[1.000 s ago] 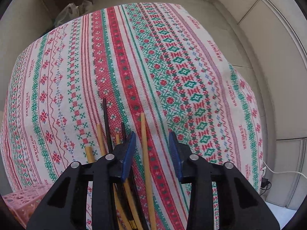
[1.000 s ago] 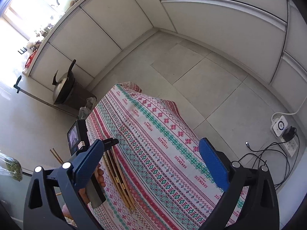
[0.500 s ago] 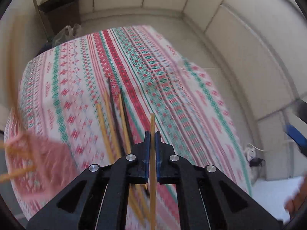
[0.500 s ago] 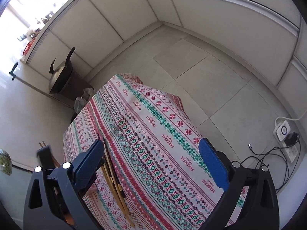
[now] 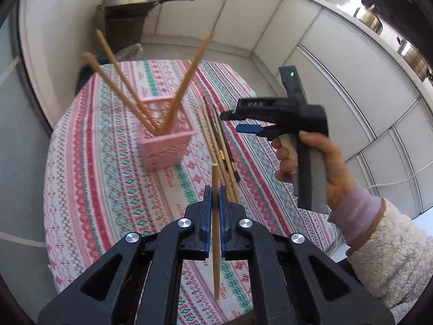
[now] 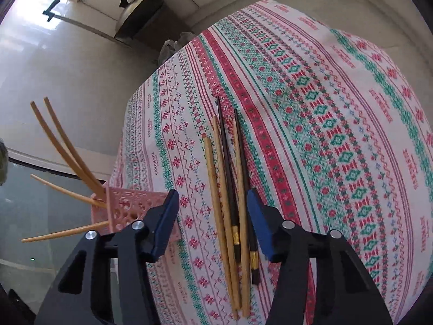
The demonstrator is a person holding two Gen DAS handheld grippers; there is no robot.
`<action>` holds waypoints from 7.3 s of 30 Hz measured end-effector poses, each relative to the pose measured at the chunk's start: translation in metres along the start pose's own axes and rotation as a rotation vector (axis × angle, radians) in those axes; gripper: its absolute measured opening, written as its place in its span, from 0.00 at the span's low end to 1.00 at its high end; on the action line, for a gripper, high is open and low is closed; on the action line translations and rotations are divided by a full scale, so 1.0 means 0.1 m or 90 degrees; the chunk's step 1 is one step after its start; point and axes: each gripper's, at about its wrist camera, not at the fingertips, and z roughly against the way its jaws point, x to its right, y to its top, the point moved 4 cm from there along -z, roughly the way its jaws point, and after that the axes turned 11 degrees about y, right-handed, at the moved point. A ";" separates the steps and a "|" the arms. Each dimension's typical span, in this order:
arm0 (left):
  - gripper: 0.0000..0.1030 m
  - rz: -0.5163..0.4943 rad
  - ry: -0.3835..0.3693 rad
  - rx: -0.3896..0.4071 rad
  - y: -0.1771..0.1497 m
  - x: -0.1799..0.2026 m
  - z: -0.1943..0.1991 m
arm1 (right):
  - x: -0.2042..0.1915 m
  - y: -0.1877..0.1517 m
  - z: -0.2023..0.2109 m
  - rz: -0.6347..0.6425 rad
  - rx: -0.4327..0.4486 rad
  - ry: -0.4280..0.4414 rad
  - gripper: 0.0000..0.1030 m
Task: Organize utensils
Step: 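Grasp a chopstick from the pile with the left tool, then grasp a chopstick with the right tool while the left tool carries its chopstick toward the holder, then lower both held chopsticks into the pink holder and open both tools, then lift both open tools away from the pink holder, then grasp a chopstick from the pile with the left tool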
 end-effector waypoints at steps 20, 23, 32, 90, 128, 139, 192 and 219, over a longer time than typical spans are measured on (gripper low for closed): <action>0.04 0.055 -0.019 0.019 0.07 -0.36 0.20 | -0.24 0.26 -0.90 0.174 -0.063 -0.183 0.11; 0.04 0.054 -0.022 0.033 0.10 -0.35 0.25 | -0.17 0.25 -0.85 0.133 -0.050 -0.168 0.07; 0.04 0.045 -0.011 0.094 0.09 -0.19 0.53 | -0.31 -0.21 0.25 0.142 0.054 -0.136 0.07; 0.56 0.195 0.202 0.370 1.06 -0.60 1.41 | -2.09 -0.25 1.75 0.261 0.302 0.022 0.07; 0.93 0.100 0.296 0.388 0.86 0.07 1.46 | -2.00 -0.77 2.27 0.322 0.455 -0.188 0.80; 0.93 0.076 0.294 0.365 0.73 0.25 1.36 | -1.70 -0.84 2.33 0.284 0.434 -0.208 0.94; 0.22 -0.030 0.261 -0.197 1.70 0.90 -2.65 | 0.84 -0.41 2.76 -0.265 0.289 0.025 0.93; 0.03 -0.086 0.067 0.020 1.05 1.30 -1.09 | 0.75 -0.21 1.82 -0.188 0.159 -0.063 0.93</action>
